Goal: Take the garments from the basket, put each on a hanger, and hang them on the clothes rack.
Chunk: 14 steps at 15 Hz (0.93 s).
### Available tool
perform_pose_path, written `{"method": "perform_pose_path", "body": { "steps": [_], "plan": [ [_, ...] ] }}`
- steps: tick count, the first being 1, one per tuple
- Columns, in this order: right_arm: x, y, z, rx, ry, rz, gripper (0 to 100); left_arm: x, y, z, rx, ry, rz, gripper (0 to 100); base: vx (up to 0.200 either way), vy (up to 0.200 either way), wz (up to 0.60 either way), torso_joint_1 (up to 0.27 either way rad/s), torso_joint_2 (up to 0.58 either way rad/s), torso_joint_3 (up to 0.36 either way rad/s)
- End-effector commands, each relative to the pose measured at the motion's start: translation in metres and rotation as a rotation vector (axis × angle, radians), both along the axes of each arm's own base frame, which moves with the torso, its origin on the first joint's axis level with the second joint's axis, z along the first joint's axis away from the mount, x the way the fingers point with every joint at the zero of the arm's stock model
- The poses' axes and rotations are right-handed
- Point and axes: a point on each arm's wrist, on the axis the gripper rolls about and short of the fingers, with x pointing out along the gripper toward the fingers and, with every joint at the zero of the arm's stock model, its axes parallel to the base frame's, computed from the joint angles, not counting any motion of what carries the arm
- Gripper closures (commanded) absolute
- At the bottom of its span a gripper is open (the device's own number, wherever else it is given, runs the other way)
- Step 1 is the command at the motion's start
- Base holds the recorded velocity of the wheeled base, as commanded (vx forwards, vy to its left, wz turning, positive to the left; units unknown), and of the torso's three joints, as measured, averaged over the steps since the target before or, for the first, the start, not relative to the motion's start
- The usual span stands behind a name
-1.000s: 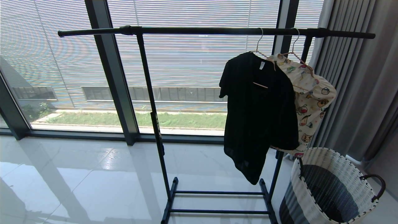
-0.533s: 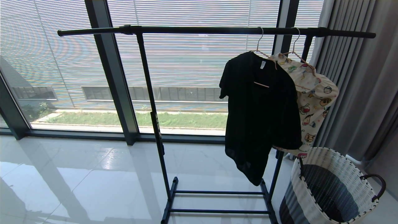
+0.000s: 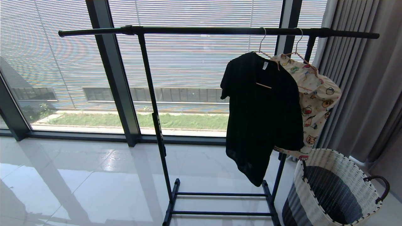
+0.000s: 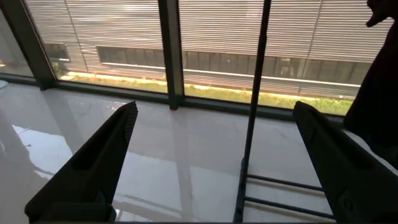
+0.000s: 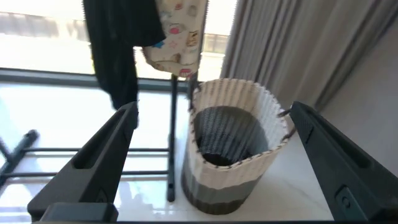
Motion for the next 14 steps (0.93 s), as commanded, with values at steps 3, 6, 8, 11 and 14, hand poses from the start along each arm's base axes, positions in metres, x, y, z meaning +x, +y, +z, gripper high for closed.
{"method": "perform_pose_path", "body": {
  "steps": [3,6,8,11,14],
  "plan": [
    [0.0,-0.001,0.001,0.001,-0.004,-0.049,0,0.0,0.0,0.0,-0.096,-0.009,-0.004,0,0.0,0.0,0.0,0.0,0.0,0.0],
    [0.0,-0.004,0.002,0.007,-0.028,-0.187,0,0.0,0.003,0.001,-0.104,-0.025,0.115,0,0.0,0.0,0.0,0.0,0.0,0.0],
    [0.0,-0.001,0.002,0.017,-0.021,-0.049,0,0.0,0.001,-0.001,-0.104,-0.008,0.044,0,0.0,0.0,0.0,0.0,0.0,0.0],
    [0.0,-0.001,0.002,0.018,-0.02,-0.037,0,0.0,-0.001,0.0,-0.097,-0.007,-0.043,0,0.0,0.0,0.0,0.0,0.0,0.0],
    [0.0,-0.001,0.002,-0.005,-0.021,-0.034,0,0.0,-0.001,0.01,-0.084,-0.101,-0.046,0,0.0,0.0,0.0,0.0,0.0,0.0]
  ]
}}
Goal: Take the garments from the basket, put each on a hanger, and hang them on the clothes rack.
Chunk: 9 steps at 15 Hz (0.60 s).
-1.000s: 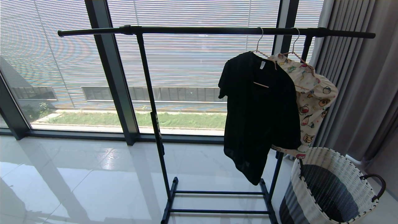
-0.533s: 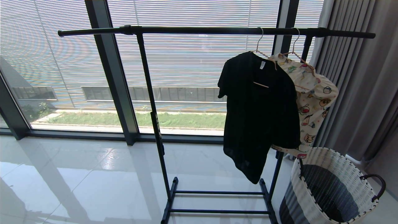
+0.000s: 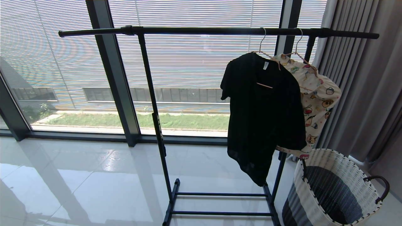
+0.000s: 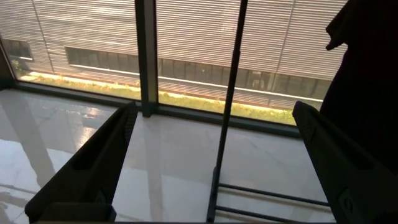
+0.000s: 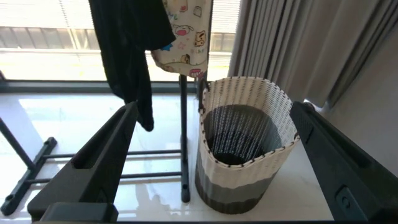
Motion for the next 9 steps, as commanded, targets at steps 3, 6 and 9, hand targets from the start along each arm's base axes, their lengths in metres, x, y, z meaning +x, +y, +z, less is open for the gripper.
{"method": "perform_pose_path", "body": {
  "steps": [3,6,9],
  "plan": [
    [-0.001,0.0,0.0,0.1,0.035,-0.015,0,0.0,0.0,0.002,0.001,-0.012,0.001,0,0.0,0.0,0.0,0.0,0.0,0.0],
    [0.0,-0.002,0.0,0.142,-0.001,-0.067,0,0.0,0.0,0.002,0.002,-0.021,0.002,0,0.0,0.0,0.0,0.0,0.0,0.0],
    [-0.001,-0.001,0.01,-0.088,-0.097,-0.032,0,0.0,0.0,0.003,0.004,-0.024,0.002,0,0.0,0.0,0.0,0.0,0.0,0.0]
  ]
}}
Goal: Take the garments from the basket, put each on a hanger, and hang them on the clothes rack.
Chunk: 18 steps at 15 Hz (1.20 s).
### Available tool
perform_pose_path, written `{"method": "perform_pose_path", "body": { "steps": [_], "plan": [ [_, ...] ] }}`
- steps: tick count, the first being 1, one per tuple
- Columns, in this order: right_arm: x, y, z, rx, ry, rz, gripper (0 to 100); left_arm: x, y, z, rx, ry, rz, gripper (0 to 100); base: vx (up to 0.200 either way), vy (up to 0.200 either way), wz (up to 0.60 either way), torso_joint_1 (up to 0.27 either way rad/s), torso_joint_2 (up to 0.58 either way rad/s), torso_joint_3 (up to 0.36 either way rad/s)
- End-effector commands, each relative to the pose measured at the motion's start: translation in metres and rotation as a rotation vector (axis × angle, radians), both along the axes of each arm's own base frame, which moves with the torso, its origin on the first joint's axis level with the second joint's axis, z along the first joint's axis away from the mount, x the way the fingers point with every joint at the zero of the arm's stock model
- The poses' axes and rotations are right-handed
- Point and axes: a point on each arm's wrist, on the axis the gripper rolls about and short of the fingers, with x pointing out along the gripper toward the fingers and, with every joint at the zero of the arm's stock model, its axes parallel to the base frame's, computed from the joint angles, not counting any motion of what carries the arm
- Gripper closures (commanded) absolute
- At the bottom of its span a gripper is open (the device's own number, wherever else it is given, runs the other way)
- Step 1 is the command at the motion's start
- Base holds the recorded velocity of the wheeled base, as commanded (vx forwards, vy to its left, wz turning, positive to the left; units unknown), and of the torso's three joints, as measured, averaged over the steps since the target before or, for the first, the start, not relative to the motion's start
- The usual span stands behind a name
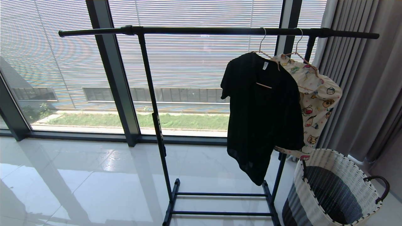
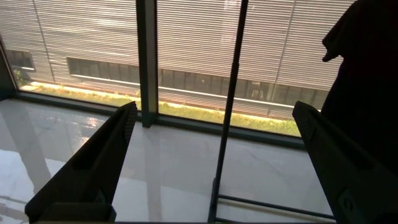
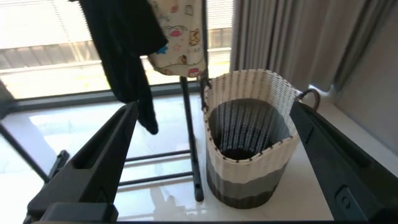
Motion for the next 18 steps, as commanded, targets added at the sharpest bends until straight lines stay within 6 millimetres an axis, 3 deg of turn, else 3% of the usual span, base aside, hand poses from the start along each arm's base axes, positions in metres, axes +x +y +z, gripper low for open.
{"method": "perform_pose_path", "body": {
  "steps": [1,3,5,8,18],
  "plan": [
    [0.0,-0.001,0.007,-0.088,-0.072,-0.052,0,0.0,0.0,0.001,-0.001,-0.005,0.009,0,0.0,0.0,0.0,0.0,0.0,0.0],
    [0.0,-0.001,-0.008,-0.008,0.073,-0.065,0,0.0,0.001,0.001,-0.005,-0.004,0.026,0,0.0,0.0,0.0,0.0,0.0,0.0],
    [0.004,-0.002,-0.008,0.011,0.141,-0.059,0,0.0,0.001,0.0,-0.007,0.0,0.028,0,0.0,0.0,0.0,0.0,0.0,0.0],
    [0.0,-0.002,-0.009,0.011,0.088,-0.06,0,0.001,0.002,-0.012,-0.031,0.116,0.072,0,0.0,0.0,0.0,0.0,0.0,0.0],
    [0.0,-0.002,-0.009,0.013,0.088,-0.06,0,0.001,-0.001,-0.012,-0.093,0.113,-0.039,0,0.0,0.0,0.0,0.0,0.0,0.0]
  ]
}}
